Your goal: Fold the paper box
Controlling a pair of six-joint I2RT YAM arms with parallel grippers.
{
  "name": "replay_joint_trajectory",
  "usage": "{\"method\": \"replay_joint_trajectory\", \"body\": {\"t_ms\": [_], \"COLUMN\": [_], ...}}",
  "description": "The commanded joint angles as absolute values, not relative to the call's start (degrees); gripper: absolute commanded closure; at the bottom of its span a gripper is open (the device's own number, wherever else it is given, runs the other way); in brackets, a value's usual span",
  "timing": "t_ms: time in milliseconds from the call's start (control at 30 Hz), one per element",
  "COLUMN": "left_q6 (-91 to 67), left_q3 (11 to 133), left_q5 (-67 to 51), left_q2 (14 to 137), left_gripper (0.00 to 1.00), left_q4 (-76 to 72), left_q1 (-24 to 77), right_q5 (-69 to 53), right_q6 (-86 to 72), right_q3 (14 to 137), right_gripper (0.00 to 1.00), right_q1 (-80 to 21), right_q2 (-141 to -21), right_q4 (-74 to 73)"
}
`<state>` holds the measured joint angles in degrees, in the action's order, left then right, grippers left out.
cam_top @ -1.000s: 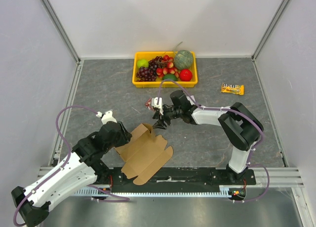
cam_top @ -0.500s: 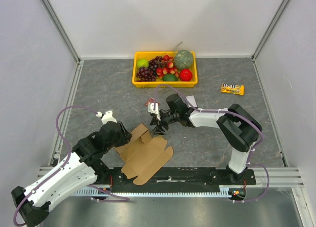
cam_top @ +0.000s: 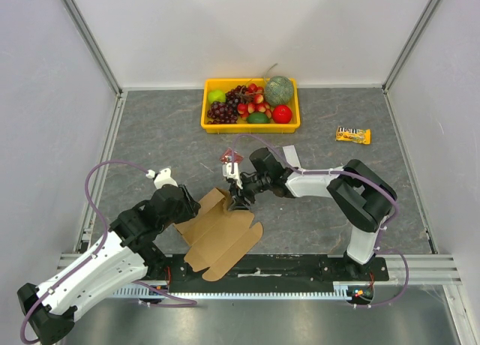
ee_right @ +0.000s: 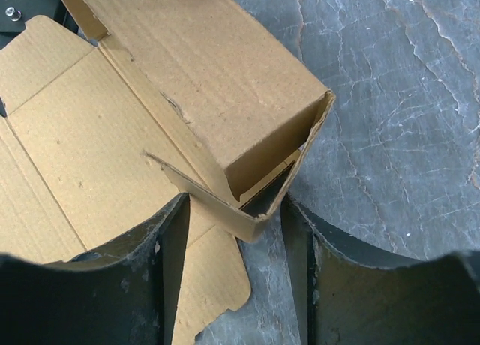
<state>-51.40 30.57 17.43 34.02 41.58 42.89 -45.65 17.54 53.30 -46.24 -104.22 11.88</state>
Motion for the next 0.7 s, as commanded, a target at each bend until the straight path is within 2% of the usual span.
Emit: {"method": "replay_joint_trajectory", "body": {"t_ms": [0,400,500,667], "left_q6": [-51.1,-50.8,-50.8,-50.7], "left_q3": [30.2,30.1,30.0,30.0], "left_q5": [16.3,16.2,16.1,15.9], "left_q2": [34.3,34.3,34.3,34.1], "left_gripper": [0.57,0.57,0.57,0.57], "left_q4": [40.3,40.2,40.2,40.0], "left_q1": [43.2,43.2,43.2,43.2], "right_q5": [-46.2,-41.8,-40.9,-40.6], "right_q6": [15.1,9.6,8.2,6.2], "right_q3": [51.9,49.7,48.9,47.4], "right_gripper": [0.43,0.54,0.54,0.47], "right_q1": [-47.0,-49.9,-50.4,-50.9], "right_q2": [-103.1,-103.7,-103.6,-103.6], "right_q4": [17.5,26.3,28.5,32.4]}}
